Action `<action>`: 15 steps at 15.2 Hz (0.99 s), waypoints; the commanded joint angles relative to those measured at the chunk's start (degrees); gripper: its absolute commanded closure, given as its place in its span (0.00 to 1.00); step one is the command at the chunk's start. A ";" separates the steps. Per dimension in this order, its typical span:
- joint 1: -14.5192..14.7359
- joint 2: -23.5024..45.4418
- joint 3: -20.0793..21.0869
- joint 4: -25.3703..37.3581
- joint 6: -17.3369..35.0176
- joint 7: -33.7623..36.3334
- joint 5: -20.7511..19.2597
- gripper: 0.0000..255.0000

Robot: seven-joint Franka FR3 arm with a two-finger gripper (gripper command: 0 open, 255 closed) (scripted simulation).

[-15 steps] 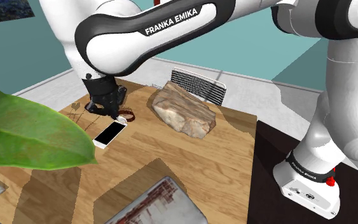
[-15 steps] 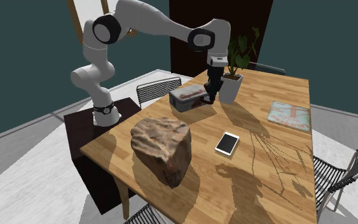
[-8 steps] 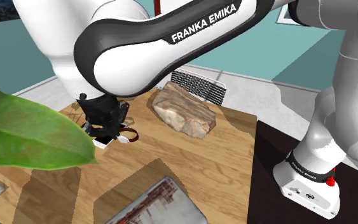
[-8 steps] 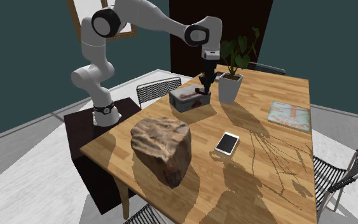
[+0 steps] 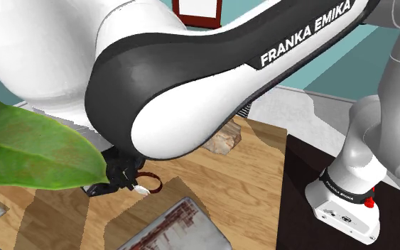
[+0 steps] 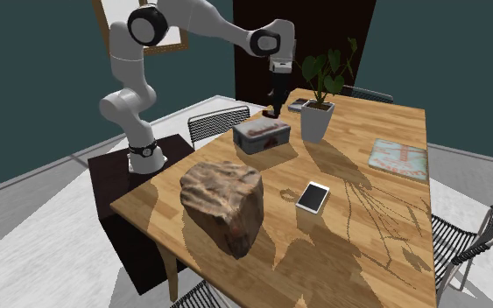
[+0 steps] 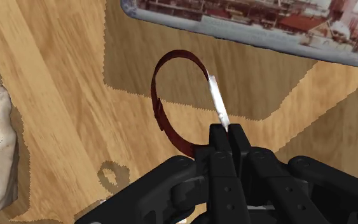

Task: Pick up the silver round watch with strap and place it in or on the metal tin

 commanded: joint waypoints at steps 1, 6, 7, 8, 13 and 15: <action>1.42 -0.74 0.92 -1.22 0.15 2.49 0.17 1.00; 5.40 -0.99 3.18 -1.25 -1.03 8.60 0.11 1.00; 6.26 -0.86 3.62 -1.04 -1.33 9.86 0.04 1.00; 7.00 -0.71 3.99 -0.80 -1.61 10.94 -0.05 1.00; 7.05 0.33 3.72 -3.37 1.78 11.76 -0.87 1.00; 7.10 0.83 3.60 -4.30 3.10 12.12 -1.25 1.00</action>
